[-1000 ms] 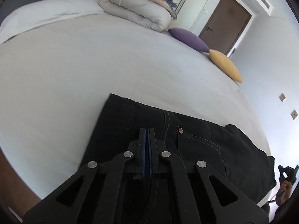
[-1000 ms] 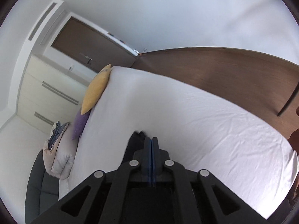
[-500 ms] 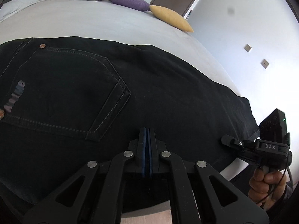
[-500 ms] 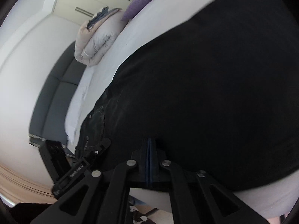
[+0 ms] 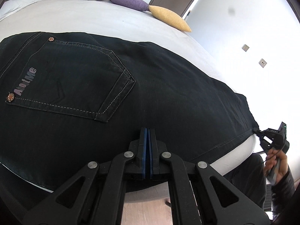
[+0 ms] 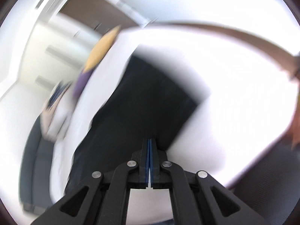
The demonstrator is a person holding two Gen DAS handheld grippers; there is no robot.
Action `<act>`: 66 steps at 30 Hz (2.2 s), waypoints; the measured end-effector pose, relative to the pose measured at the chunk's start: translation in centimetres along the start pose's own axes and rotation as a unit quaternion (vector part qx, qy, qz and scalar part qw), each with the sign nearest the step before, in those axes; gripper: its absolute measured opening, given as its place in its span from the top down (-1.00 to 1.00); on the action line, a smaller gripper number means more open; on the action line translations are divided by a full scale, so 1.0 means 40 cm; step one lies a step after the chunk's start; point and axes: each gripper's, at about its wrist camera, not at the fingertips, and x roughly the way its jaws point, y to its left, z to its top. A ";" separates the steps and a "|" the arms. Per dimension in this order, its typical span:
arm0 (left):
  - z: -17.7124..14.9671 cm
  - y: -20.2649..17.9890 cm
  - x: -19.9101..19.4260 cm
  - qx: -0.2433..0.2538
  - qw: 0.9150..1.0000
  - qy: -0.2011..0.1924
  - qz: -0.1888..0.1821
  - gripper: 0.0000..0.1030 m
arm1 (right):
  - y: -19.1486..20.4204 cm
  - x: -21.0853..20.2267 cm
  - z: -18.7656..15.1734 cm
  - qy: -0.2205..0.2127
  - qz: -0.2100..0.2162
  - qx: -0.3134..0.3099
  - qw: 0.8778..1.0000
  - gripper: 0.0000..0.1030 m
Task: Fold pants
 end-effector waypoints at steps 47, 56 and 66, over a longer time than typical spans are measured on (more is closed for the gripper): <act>0.143 -0.123 0.259 -0.023 0.993 0.073 -0.090 0.97 | 0.005 0.066 0.059 -0.014 0.054 0.019 0.998 0.79; 0.155 -0.104 0.228 -0.054 0.991 0.059 -0.104 0.97 | 0.423 0.064 -0.209 -0.031 -0.047 -0.410 0.911 0.80; 0.176 -0.082 0.224 -0.130 0.970 0.051 -0.199 -0.48 | 0.475 0.213 -0.588 -0.027 -0.134 -0.678 0.723 0.80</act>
